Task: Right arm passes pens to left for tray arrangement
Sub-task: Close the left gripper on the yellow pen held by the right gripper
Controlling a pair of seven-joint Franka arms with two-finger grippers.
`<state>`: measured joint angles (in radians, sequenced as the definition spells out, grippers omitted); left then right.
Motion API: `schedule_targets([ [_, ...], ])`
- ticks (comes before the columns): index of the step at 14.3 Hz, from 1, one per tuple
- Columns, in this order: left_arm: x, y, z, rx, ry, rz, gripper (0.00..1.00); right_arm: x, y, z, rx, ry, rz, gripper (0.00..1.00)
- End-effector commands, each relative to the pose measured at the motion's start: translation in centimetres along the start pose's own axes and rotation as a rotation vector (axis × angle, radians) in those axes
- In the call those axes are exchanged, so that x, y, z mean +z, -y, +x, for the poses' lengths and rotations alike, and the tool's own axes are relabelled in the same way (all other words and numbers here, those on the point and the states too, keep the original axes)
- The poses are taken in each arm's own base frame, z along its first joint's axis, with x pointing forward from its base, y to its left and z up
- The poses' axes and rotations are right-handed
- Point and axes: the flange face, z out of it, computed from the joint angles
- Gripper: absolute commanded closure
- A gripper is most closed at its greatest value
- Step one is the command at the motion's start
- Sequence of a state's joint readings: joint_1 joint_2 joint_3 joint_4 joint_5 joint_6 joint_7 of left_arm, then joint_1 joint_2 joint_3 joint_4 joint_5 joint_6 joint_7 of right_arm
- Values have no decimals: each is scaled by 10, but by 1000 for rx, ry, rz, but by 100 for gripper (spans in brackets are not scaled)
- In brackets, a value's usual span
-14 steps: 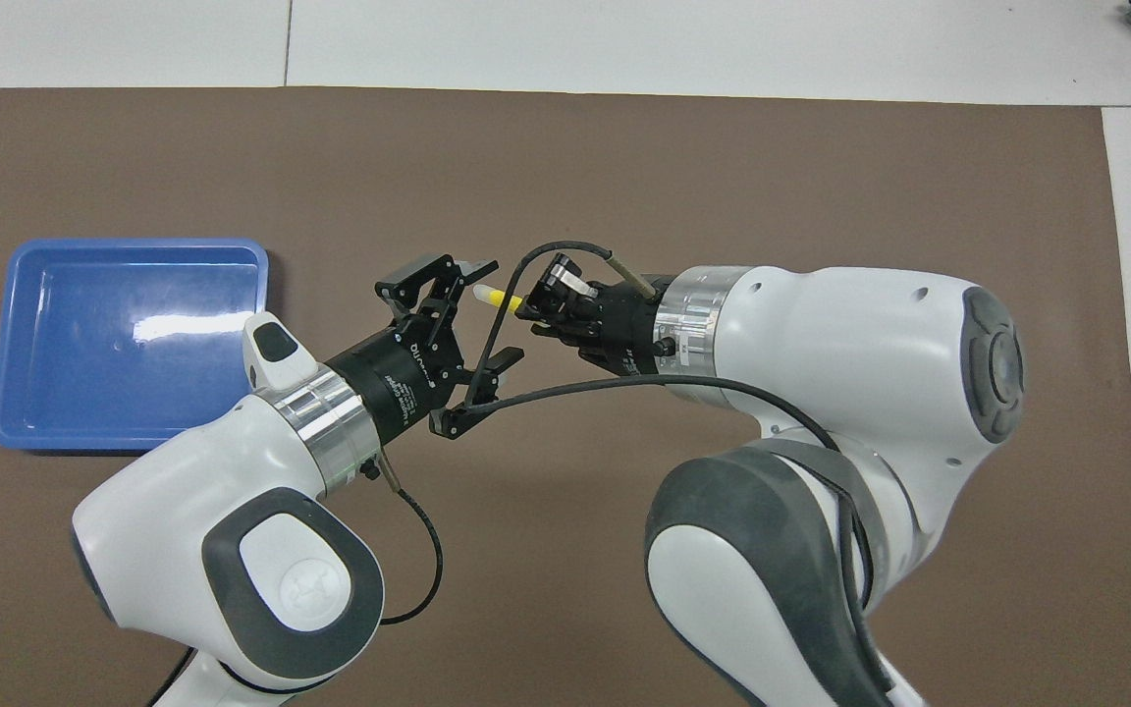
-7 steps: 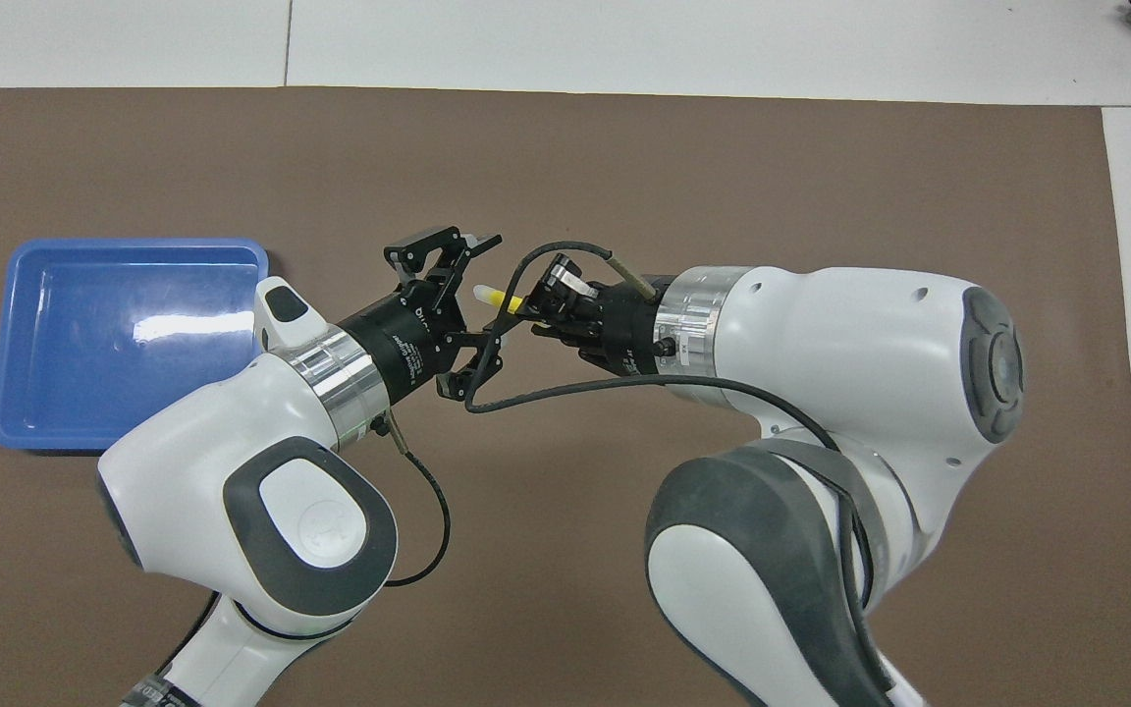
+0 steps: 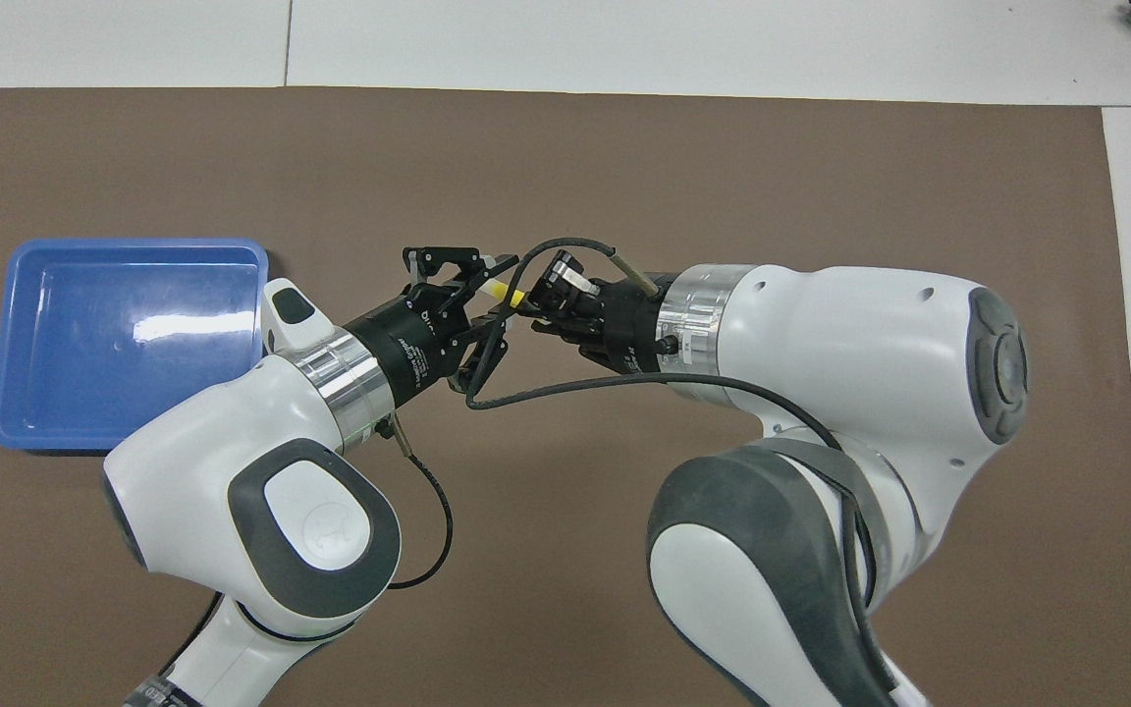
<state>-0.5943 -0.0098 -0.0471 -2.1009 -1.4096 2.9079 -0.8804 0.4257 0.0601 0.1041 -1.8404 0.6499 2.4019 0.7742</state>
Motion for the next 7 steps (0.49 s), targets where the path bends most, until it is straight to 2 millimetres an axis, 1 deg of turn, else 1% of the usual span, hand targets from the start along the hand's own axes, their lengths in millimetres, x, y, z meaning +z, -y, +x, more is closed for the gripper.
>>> schedule_targets([
  [1, -3, -4, 2, -3, 17, 4, 65, -4, -4, -5, 29, 14, 14, 100],
  [3, -4, -3, 2, -4, 17, 6, 94, -4, -4, -5, 29, 14, 14, 100],
  [4, -4, -2, 3, -5, 16, 7, 100, -4, -4, -5, 29, 14, 14, 100],
  [7, -7, -3, 0, -4, 21, 3, 100, -4, -4, -4, 30, 13, 15, 100],
])
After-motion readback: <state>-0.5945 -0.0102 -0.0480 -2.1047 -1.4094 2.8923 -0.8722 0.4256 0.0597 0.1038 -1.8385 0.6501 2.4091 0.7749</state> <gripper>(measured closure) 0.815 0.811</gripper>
